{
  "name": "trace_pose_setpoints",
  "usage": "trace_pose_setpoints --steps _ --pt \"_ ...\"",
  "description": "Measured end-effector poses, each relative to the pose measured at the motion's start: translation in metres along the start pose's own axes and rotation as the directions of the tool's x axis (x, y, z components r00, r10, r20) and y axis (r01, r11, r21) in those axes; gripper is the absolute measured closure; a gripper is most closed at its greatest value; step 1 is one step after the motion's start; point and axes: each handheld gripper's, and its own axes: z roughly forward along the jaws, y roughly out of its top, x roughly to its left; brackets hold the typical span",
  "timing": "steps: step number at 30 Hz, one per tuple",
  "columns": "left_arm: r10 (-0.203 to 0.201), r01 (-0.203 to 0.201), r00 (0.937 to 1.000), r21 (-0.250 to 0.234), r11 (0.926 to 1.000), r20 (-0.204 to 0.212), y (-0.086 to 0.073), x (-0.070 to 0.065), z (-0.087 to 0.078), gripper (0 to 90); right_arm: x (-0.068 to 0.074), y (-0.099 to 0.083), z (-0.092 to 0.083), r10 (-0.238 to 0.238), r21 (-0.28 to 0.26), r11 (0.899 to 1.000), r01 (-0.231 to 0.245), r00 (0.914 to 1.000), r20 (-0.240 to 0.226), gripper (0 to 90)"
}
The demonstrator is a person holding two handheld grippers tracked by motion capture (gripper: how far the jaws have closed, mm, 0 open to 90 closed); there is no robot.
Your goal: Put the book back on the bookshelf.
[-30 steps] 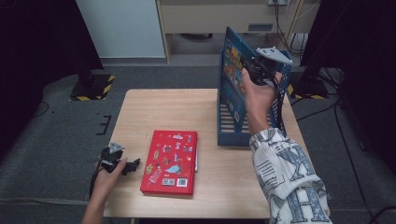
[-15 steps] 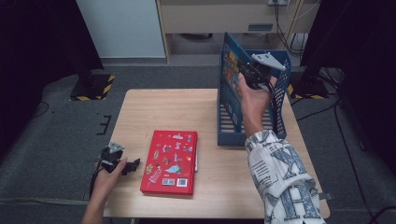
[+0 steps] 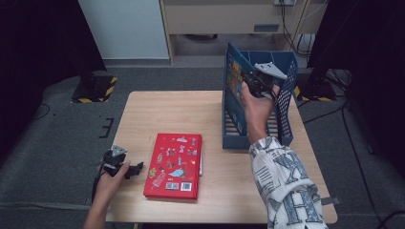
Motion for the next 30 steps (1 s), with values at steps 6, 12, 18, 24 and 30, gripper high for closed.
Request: trace_pose_setpoints --steps 6,12,18,24,30 --pt "0.000 0.000 1.0000 0.000 1.0000 0.000 0.000 0.000 0.000 0.0 -0.001 -0.006 0.001 0.002 0.006 1.000 -0.002 1.0000 0.001 81.8" --pt "0.000 0.000 1.0000 0.000 1.0000 0.000 0.000 0.000 0.000 0.0 -0.003 -0.010 0.002 -0.001 0.012 1.000 0.001 1.0000 -0.004 81.9" --pt "-0.001 0.001 1.0000 0.000 1.0000 -0.001 0.000 0.000 0.000 0.0 -0.003 -0.011 0.003 -0.006 0.020 1.000 0.006 1.0000 -0.006 81.8" --pt "-0.001 0.001 1.0000 0.000 1.0000 -0.001 0.000 0.000 0.000 0.0 -0.003 -0.011 0.003 -0.011 0.024 1.000 0.011 0.9999 -0.012 81.7" --pt "-0.001 0.001 1.0000 0.000 1.0000 0.000 0.000 0.000 0.000 0.0 -0.001 -0.010 0.000 -0.034 0.055 0.998 0.034 0.9994 -0.002 81.7"
